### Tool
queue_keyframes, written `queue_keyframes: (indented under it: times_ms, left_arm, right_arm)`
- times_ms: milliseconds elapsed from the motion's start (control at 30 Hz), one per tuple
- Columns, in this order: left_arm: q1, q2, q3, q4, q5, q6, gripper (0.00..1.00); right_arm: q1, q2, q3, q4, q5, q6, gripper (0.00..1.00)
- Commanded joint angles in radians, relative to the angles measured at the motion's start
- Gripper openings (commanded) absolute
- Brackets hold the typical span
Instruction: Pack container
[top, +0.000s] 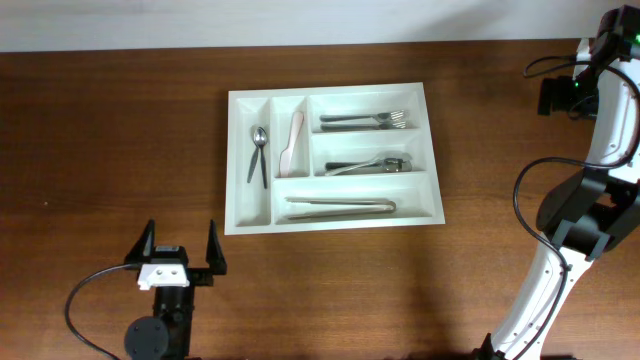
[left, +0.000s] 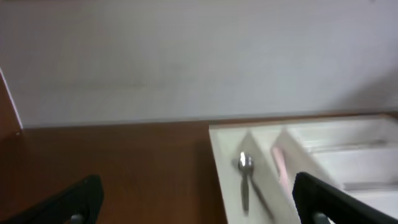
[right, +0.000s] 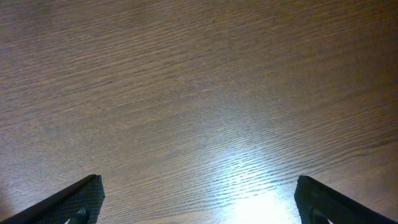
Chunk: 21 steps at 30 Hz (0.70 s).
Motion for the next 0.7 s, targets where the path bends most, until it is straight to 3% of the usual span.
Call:
queue_keyframes:
  times_ms: [0,667]
  left_arm:
    - [0.005,-0.009,-0.004,-0.129,0.005,0.029,0.99]
    - [0.002,-0.009,-0.004,-0.117,0.014,0.029,0.99]
  right_arm:
    - [-0.005,0.003,-0.004,0.000,-0.002,0.008,0.99]
    - [-0.005,0.003,-0.004,0.000,-0.002,0.008,0.99]
